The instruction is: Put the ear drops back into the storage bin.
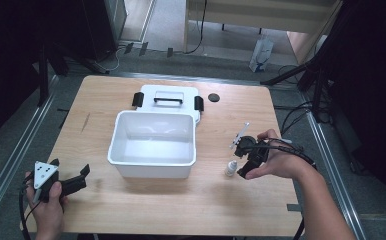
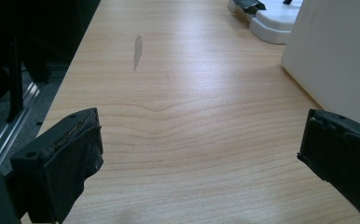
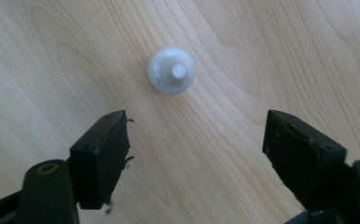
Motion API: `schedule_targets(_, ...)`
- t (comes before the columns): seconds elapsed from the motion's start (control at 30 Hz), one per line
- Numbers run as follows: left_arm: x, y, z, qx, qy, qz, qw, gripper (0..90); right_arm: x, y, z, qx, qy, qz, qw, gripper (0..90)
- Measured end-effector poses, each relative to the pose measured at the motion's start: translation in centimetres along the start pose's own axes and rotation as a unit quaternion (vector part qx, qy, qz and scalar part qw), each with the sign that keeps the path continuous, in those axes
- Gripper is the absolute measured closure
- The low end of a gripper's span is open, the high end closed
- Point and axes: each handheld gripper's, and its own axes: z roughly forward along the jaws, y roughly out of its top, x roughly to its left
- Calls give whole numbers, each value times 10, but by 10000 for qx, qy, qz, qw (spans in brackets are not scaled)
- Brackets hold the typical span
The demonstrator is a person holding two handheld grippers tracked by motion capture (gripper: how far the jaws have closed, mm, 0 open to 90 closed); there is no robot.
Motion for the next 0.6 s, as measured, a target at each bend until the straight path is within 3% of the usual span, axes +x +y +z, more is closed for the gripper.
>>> schedule_targets(0.2,0,0,0,5,-1,-1,10000,0,4,10,4,67,48,-124,9999,317)
schedule_targets(0.4,0,0,0,-3,-3,2,10000,0,1,20,8,253,329,-113,9991,456)
schedule_targets(0.6,0,0,0,-3,1,2,10000,0,1,28,16,403,424,-153,9982,536)
